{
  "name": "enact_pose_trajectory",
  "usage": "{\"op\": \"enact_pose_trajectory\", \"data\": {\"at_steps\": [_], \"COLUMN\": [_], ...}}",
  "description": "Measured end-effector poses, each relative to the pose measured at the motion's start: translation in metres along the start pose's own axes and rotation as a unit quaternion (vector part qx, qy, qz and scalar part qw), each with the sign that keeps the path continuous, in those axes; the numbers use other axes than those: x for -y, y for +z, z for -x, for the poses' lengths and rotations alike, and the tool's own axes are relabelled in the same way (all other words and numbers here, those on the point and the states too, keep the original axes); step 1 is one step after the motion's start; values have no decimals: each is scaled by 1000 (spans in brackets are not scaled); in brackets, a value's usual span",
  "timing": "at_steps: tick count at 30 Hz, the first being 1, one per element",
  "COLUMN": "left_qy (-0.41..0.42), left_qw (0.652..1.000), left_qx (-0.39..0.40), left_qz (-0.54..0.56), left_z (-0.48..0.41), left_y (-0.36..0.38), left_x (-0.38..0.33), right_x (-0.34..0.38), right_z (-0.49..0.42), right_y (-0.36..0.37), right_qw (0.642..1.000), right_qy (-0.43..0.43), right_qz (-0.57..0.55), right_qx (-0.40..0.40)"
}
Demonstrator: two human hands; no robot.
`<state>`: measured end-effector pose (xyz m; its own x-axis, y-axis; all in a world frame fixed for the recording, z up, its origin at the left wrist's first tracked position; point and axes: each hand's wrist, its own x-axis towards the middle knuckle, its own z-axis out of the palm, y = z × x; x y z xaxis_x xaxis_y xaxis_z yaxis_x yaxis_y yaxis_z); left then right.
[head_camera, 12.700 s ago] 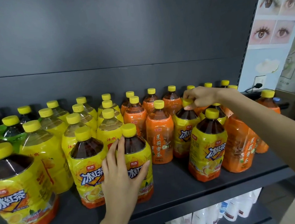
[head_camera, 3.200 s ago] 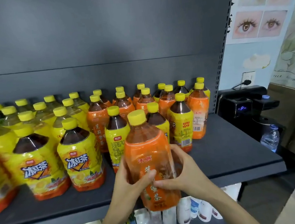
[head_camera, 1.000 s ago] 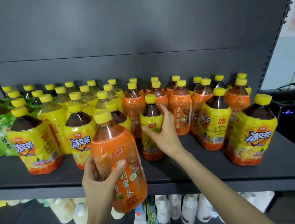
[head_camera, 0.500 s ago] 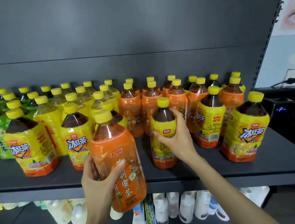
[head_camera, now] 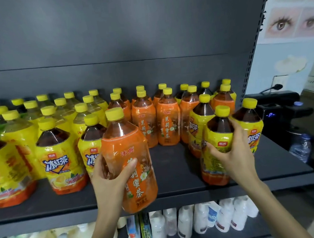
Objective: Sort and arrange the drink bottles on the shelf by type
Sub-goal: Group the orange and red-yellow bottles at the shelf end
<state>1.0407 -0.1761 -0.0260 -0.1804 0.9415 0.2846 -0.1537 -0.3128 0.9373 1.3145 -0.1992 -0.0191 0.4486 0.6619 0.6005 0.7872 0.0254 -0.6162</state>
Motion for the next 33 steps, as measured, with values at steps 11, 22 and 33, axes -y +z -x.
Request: {"op": "enact_pose_trajectory", "data": {"at_steps": [11,22,33], "left_qy": [-16,2,195], "left_qw": [999,992,932], "left_qx": [28,125,124], "left_qz": [-6,21,-278], "left_z": [-11,-13,-39], "left_y": [13,18,-4], "left_x": [10,7,-20], "right_x": [3,71,62], "right_z": [-3,35,23], "right_y": [1,57,85], "right_qw": [986,835,855], "right_qy": [-86,-16,29], "right_qz": [50,-403,-402], "right_qx": [-135,375,326]}}
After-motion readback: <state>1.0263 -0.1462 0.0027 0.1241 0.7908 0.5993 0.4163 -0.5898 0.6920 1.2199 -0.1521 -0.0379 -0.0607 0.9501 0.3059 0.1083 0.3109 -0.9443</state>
